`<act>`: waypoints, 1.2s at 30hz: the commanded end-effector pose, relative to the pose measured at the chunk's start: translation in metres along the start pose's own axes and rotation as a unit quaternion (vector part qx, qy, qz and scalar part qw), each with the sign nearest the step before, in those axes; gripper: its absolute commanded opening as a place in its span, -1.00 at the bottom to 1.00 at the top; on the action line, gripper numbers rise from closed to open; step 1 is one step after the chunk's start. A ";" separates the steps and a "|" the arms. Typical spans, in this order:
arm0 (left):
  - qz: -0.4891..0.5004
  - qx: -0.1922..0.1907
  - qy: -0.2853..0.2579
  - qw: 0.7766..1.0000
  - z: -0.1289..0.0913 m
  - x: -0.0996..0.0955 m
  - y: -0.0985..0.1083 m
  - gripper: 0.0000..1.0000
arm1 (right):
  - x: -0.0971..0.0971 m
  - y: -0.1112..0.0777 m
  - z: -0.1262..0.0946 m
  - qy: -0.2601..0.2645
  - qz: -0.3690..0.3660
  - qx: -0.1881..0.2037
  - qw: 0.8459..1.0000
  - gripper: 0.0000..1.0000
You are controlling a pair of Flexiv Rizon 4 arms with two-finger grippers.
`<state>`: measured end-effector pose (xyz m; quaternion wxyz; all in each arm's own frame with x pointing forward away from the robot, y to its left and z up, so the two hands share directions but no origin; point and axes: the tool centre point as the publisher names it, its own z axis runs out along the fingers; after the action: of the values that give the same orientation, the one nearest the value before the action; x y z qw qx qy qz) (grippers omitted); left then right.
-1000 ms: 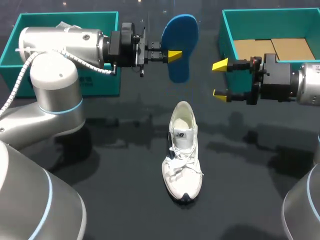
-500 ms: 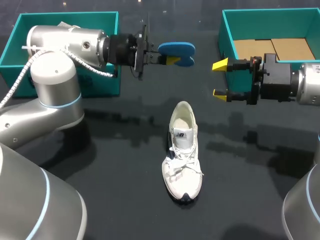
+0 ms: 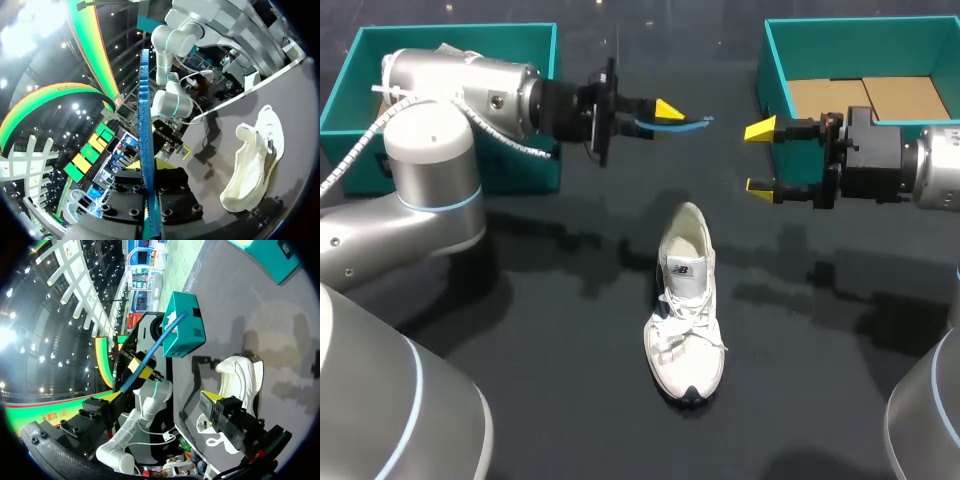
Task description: Take the shoe out of the shoebox, open the shoe tongue, remove and reinsert the insole, then place the shoe into the shoebox
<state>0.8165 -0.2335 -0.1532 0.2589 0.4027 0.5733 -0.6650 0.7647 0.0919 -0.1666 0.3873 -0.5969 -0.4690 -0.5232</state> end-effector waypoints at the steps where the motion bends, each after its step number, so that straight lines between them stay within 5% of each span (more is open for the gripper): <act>1: 0.142 -0.046 0.011 0.989 0.009 0.011 -0.001 -1.00 | 0.000 0.000 0.001 -0.001 0.000 -0.001 1.000 1.00; 6: 0.223 -0.039 0.012 0.974 0.009 0.019 -0.001 -1.00 | 0.000 0.000 0.001 -0.001 0.000 -0.001 1.000 1.00; 8: 0.255 -0.067 0.019 0.964 0.008 0.021 0.000 -1.00 | 0.000 0.000 0.001 -0.001 0.000 -0.001 1.000 1.00; 22: 0.290 -0.075 0.016 0.954 0.010 0.024 0.002 -1.00 | 0.000 0.000 0.001 -0.001 0.000 -0.001 1.000 1.00; 26: 0.336 -0.085 0.013 0.938 0.013 0.031 0.005 -1.00 | 0.002 -0.001 0.007 0.044 0.001 0.019 0.999 1.00; 36: 0.397 -0.092 0.001 0.913 0.018 0.026 0.018 -1.00 | 0.006 -0.010 0.025 0.046 -0.009 0.049 0.998 1.00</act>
<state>0.8097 -0.2466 -0.1833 0.5315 0.5717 0.4296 -0.4539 0.7548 0.1127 -0.1652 0.4322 -0.5477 -0.4762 -0.5351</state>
